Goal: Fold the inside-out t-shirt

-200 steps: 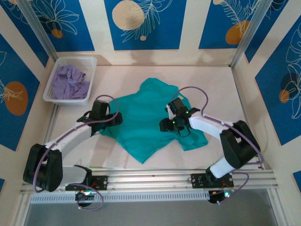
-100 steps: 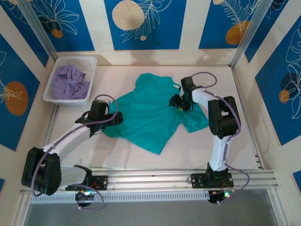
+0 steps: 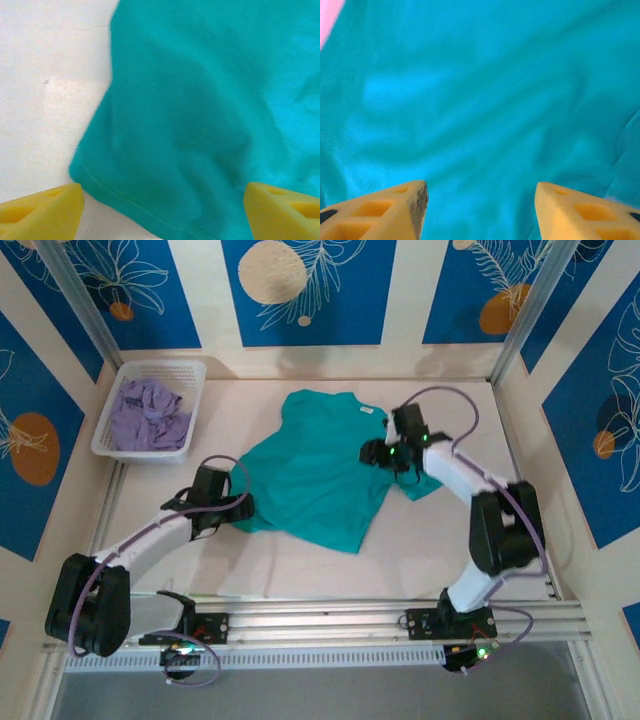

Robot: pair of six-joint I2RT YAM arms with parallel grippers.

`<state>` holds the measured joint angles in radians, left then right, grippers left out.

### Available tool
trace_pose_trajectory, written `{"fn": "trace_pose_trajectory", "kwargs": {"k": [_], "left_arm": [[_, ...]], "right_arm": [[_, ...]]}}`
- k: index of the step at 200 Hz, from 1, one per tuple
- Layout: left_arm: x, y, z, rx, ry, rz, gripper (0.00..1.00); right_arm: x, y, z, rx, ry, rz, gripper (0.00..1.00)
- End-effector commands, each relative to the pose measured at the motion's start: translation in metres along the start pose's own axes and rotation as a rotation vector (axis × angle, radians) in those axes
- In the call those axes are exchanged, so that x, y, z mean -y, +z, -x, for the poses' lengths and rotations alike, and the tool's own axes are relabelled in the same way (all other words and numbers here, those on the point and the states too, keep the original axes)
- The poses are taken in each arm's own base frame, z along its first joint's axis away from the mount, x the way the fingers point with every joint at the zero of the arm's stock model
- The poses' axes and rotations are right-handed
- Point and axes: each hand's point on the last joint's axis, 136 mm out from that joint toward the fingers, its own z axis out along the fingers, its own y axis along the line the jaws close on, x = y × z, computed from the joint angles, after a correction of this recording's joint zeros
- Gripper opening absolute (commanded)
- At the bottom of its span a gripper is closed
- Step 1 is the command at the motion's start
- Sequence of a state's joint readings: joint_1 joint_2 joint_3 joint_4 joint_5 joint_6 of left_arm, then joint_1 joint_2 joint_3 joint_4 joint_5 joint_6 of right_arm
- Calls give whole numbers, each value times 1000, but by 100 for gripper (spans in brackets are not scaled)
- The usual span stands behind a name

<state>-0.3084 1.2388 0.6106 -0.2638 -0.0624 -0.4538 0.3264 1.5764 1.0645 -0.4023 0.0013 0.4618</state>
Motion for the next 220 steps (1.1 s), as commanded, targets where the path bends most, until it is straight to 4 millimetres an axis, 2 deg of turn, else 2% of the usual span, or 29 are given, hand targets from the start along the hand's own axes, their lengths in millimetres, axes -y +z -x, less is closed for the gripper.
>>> {"fn": "trace_pose_trajectory", "kwargs": {"k": [1, 21, 38, 59, 81, 101, 126, 140, 154, 169, 197, 208, 220], "left_arm": [[-18, 6, 17, 51, -71, 36, 80], [-22, 16, 20, 31, -113, 8, 74], [-19, 30, 14, -14, -134, -28, 71], [-13, 44, 6, -69, -143, -64, 65], [-8, 54, 2, -95, -149, -99, 56], [-4, 59, -3, -117, -148, -120, 46], [-2, 59, -5, -128, -144, -136, 30], [1, 56, -3, -121, -138, -149, 16], [8, 47, 4, -102, -135, -189, 0], [26, 29, 17, -61, -130, -284, 0], [57, -23, 46, 52, -129, -442, 0], [60, -39, 55, 96, -139, -462, 0], [60, -46, 64, 137, -149, -458, 0]], "right_arm": [[6, -2, -75, -112, -18, -49, 60], [4, -12, -126, -163, -24, -36, 63], [4, -13, -156, -188, -4, -13, 65], [-2, -7, -174, -200, 8, 40, 67], [-13, 5, -179, -205, -3, 78, 64], [-21, 16, -177, -212, -27, 74, 54], [-33, 22, -175, -230, -52, 86, 28], [-39, 16, -169, -223, -67, 95, 14], [-46, 0, -154, -189, -94, 102, 5], [-59, -28, -134, -142, -118, 151, 4], [-80, -86, -97, -64, -84, 312, 6], [-78, -97, -84, -42, -37, 353, 7], [-68, -97, -65, -19, 39, 387, 8]]}}
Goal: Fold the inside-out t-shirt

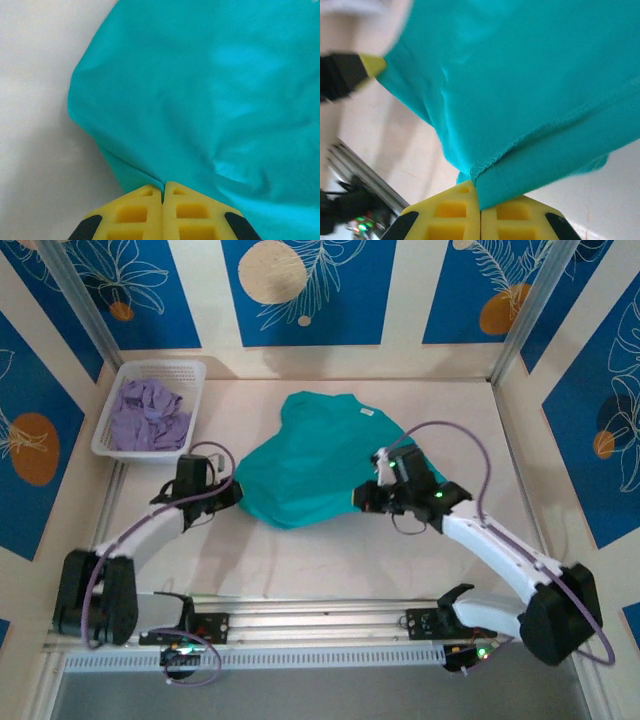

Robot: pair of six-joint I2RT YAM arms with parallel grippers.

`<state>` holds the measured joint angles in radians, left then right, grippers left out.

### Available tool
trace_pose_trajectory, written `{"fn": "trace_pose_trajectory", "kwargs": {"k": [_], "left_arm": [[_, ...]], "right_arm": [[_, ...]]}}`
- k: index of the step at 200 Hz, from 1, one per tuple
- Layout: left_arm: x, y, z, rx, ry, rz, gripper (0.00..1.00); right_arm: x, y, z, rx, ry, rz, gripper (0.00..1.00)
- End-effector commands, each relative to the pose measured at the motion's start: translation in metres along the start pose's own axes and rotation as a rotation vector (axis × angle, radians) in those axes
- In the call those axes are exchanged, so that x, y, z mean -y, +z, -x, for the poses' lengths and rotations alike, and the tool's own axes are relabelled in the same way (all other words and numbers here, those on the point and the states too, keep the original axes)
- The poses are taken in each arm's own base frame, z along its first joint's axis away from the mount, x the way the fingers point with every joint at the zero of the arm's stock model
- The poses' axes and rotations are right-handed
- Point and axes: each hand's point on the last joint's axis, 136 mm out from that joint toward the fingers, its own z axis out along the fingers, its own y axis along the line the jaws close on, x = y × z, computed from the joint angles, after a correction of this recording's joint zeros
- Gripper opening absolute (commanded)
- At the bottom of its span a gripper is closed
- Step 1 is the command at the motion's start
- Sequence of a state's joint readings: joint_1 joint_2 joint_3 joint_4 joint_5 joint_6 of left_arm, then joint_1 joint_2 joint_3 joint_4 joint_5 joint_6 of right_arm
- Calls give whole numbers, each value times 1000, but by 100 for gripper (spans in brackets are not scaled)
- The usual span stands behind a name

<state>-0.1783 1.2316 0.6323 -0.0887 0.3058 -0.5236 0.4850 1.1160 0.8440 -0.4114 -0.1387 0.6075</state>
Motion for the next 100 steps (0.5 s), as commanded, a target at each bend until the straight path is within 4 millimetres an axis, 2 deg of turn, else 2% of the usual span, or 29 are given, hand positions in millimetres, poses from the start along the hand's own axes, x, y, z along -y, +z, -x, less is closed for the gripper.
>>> {"fn": "trace_pose_trajectory", "kwargs": {"k": [1, 17, 35, 56, 74, 100], "left_arm": [[32, -18, 20, 66, -6, -109, 0], [28, -12, 28, 77, -14, -80, 0], [23, 8, 32, 33, -24, -64, 0], [22, 31, 28, -31, -57, -87, 0], [23, 39, 24, -50, -76, -111, 0], [17, 38, 20, -50, -69, -85, 0]], "right_arm": [[5, -11, 7, -41, 100, 92, 8], [30, -1, 34, -7, 193, 108, 13], [64, 21, 63, 7, 273, 89, 21], [106, 46, 83, -11, 346, 36, 32], [129, 58, 80, -37, 388, 23, 37], [139, 55, 50, -57, 377, -9, 42]]}}
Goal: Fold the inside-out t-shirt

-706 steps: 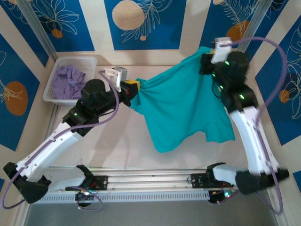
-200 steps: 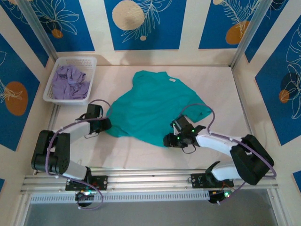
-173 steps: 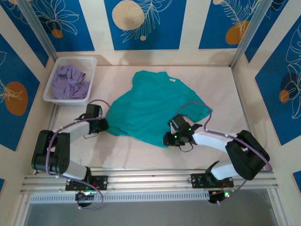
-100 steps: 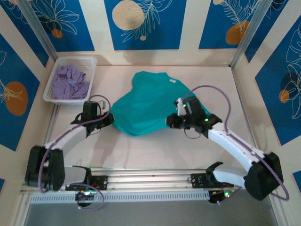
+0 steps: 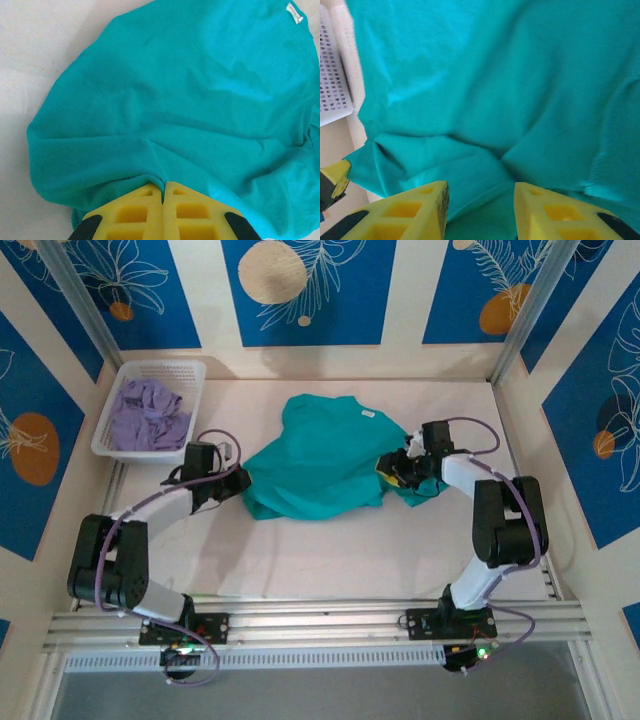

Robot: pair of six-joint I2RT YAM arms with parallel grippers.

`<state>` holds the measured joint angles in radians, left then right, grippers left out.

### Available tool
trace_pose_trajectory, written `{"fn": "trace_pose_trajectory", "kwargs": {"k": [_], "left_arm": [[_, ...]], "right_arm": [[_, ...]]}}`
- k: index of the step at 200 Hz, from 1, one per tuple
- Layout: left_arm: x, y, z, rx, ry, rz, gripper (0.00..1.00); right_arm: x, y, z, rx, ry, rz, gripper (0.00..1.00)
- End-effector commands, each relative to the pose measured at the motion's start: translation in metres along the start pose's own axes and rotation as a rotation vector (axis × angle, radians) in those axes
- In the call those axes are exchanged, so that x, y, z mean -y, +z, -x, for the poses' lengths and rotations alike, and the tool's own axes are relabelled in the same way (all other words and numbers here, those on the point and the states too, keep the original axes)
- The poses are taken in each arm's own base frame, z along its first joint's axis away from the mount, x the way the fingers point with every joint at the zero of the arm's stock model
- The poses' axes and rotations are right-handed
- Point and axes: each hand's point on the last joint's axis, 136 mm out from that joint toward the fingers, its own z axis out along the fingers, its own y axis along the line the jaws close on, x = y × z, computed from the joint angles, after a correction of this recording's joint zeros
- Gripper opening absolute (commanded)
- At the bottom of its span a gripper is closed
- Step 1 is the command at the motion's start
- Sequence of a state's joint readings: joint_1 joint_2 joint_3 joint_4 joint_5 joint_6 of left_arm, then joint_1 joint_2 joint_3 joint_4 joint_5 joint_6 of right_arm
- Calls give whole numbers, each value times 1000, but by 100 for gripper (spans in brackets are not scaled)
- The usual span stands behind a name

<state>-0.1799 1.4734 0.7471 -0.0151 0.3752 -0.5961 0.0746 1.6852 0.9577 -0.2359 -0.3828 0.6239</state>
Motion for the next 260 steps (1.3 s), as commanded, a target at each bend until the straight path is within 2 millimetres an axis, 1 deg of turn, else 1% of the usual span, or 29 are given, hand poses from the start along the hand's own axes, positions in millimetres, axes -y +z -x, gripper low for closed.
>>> {"fn": "trace_pose_trajectory", "kwargs": {"k": [1, 21, 40, 54, 66, 77, 100, 115, 139, 176, 203, 235, 260], "left_arm": [[14, -5, 8, 26, 24, -48, 0], [11, -7, 7, 30, 35, -28, 0], [10, -9, 6, 33, 44, -18, 0], [9, -10, 7, 38, 46, -12, 0], [8, -10, 7, 39, 47, -9, 0], [8, -9, 7, 38, 50, -10, 0], [7, -8, 6, 35, 48, -9, 0], [6, -7, 6, 33, 49, -6, 0], [4, -7, 4, 31, 51, -1, 0], [5, -5, 3, 25, 49, -9, 0], [5, -5, 2, 24, 53, -8, 0], [4, -6, 1, 23, 58, -6, 0], [2, -6, 0, 21, 60, -1, 0]], "right_arm": [[-5, -10, -17, -6, -59, 40, 43], [13, -21, -43, 18, -73, -17, 46], [25, -29, -64, 44, -91, -54, 48], [31, -32, -73, 58, -97, -70, 50], [39, -32, -76, 72, -86, -95, 50], [44, -29, -77, 73, -72, -107, 47], [54, -20, -78, 50, -35, -138, 36], [59, -11, -82, 19, -25, -160, 30], [56, -7, -84, 13, -66, -199, 29], [46, 0, -82, -5, -97, -172, 35], [42, 6, -80, -25, -145, -201, 38], [35, 14, -75, -55, -181, -197, 40], [29, 22, -75, -81, -213, -194, 41]]}}
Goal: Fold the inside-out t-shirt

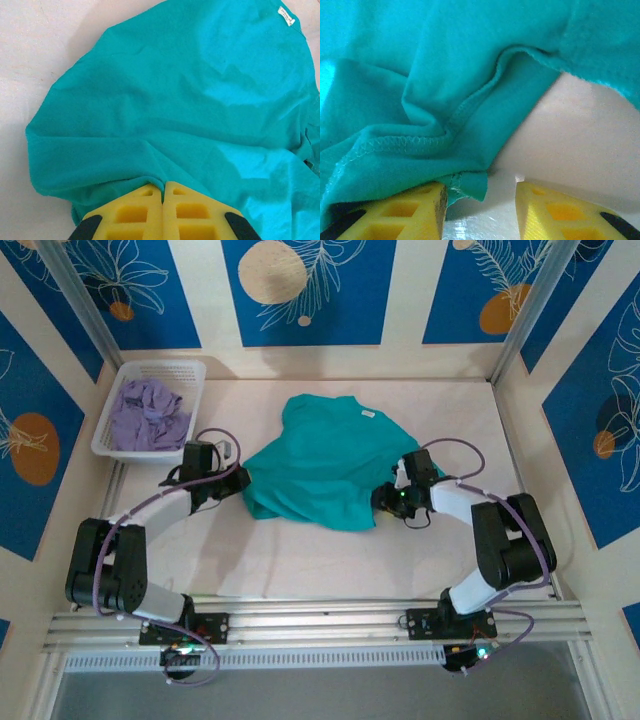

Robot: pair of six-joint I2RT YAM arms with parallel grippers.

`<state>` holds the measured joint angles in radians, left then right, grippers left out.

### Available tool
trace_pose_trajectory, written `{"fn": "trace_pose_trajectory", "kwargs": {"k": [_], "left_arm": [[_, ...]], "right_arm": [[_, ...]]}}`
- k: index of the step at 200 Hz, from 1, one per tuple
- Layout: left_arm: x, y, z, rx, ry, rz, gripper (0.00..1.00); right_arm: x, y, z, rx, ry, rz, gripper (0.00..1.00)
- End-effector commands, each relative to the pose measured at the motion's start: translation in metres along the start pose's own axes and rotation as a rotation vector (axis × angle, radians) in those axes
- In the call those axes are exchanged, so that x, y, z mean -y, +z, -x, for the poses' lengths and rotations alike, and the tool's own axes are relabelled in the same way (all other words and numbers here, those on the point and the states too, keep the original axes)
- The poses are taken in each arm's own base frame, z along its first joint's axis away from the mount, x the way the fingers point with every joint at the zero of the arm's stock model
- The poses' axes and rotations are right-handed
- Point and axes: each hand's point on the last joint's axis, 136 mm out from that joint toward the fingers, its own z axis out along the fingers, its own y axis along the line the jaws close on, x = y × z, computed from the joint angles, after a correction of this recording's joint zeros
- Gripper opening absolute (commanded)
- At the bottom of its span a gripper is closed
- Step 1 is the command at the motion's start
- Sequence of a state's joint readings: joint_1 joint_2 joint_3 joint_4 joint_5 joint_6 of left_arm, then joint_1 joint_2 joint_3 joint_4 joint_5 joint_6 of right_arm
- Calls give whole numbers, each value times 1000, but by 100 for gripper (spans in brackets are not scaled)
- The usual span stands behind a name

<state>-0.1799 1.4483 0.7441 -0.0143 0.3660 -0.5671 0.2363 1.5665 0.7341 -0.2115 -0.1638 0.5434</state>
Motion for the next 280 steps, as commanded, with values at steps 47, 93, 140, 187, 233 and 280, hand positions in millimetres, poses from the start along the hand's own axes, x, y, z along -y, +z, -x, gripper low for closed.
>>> {"fn": "trace_pose_trajectory", "kwargs": {"k": [47, 93, 140, 187, 233, 280], "left_arm": [[-2, 0, -4, -3, 28, 7, 0], [-4, 2, -6, -10, 27, 8, 0], [-2, -2, -4, -2, 29, 9, 0], [21, -26, 10, 53, 14, -41, 0], [68, -96, 61, 291, -2, -118, 0], [65, -116, 97, 430, -12, -33, 0]], "right_arm": [[-15, 12, 4, -51, -105, -15, 35], [-19, 9, 9, -38, -150, -32, 17], [-5, -20, -7, -9, -143, -131, 3], [-10, -70, -21, 72, -127, -139, 2], [-60, -165, 15, 340, -222, -57, 3], [-55, -161, 69, 352, -156, -13, 5]]}}
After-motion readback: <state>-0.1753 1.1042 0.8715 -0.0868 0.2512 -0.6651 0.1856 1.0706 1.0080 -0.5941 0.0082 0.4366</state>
